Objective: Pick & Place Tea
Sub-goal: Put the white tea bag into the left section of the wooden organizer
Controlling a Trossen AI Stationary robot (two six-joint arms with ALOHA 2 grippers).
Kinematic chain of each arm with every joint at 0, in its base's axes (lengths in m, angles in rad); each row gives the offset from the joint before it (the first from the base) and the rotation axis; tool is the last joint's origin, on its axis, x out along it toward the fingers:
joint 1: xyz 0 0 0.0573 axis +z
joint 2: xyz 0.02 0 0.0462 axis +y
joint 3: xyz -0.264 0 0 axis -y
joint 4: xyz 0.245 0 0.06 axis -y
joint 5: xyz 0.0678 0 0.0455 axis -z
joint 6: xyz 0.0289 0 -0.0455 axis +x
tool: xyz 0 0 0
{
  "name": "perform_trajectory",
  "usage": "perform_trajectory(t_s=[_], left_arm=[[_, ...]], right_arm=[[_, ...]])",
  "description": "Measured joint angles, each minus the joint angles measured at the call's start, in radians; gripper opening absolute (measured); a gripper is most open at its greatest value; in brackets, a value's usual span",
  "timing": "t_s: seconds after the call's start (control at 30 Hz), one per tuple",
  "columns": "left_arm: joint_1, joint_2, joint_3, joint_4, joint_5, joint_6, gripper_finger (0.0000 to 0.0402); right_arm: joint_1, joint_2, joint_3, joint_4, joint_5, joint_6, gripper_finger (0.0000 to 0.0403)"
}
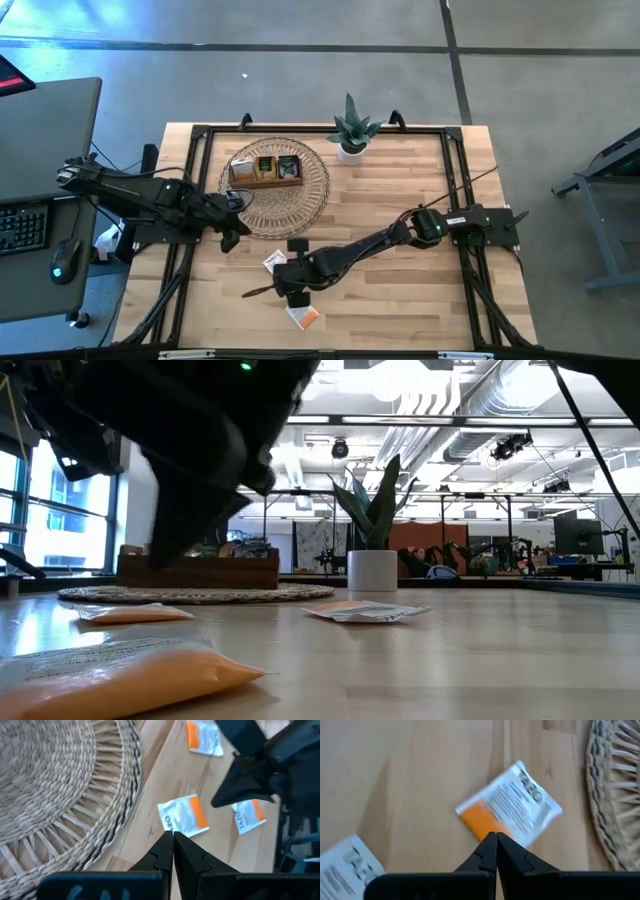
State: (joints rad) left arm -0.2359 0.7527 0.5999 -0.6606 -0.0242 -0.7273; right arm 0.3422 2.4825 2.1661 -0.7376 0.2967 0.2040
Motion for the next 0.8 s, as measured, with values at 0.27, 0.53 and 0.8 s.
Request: perform_trajectory(t_s=[0.27, 0.53, 0.8], left_arm=[[0.0, 0.028, -0.001, 0.022, -0.021, 0.1, 0.0011], [0.0, 0.179, 0.0, 0.034, 0.033, 0.121, 0.0055], [0.0, 0.424, -0.001, 0.209, 0.214, 0.061, 0.0141]], right_arm=[[-0.027, 0.005, -0.152, 0.215, -0.07, 0.017, 0.0001], [-0.029, 0.0, -0.216, 0.259, -0.094, 0.013, 0.0001], [-0.025, 0.003, -0.218, 0.258, -0.067, 0.005, 0.0]])
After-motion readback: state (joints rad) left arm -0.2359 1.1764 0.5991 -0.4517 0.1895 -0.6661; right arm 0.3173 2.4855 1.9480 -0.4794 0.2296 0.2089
